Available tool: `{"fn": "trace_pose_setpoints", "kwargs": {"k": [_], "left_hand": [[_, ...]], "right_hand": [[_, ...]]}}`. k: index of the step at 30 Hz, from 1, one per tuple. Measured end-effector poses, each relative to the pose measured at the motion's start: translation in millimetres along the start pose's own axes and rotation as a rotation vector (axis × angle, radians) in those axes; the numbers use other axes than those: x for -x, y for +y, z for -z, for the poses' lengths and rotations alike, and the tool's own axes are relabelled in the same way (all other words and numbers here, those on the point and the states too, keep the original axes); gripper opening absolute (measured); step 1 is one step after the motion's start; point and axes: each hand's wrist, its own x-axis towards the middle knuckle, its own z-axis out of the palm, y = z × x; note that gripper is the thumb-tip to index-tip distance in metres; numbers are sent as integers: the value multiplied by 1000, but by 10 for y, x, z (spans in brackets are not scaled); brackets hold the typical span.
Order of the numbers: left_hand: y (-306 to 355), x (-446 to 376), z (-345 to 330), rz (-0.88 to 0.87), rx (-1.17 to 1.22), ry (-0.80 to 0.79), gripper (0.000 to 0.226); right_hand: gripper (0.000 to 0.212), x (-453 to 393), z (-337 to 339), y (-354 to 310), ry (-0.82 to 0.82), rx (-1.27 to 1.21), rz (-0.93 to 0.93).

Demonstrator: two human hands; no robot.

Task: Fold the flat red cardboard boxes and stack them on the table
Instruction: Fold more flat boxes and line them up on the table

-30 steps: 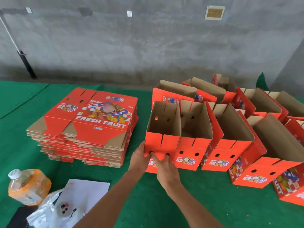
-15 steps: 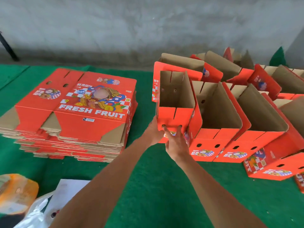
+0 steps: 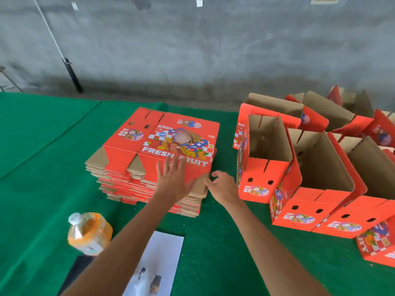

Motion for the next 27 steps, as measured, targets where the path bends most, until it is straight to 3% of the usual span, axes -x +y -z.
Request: {"fn": "trace_pose_setpoints", "kwargs": {"k": [2, 5, 8, 11, 14, 17, 20, 24, 27], "left_hand": [[-209, 82, 18, 155, -74, -70, 107], [-296, 195, 1, 172, -145, -70, 111], [-175, 268, 5, 87, -336, -61, 92], [8, 372, 90, -22, -443, -84, 58], [105, 504, 210, -128, -477, -69, 47], [140, 662, 329, -222, -524, -23, 32], [171, 785, 507, -219, -529, 25, 17], [260, 969, 771, -277, -495, 117, 15], [309, 1120, 927, -480, -515, 352, 24]], "right_hand": [[30, 41, -112, -57, -20, -52, -32], [33, 104, -228, -113, 37, 0, -51], [30, 157, -296, -159, 38, -32, -62], [25, 227, -327, -193, 16, -345, -138], [14, 378, -305, -260, 36, -598, -252], [6, 544, -227, -359, 50, -741, -249], [23, 692, -120, -442, 64, -867, -175], [21, 869, 41, -555, 186, -730, -38], [10, 998, 294, -644, 327, -555, 47]]}}
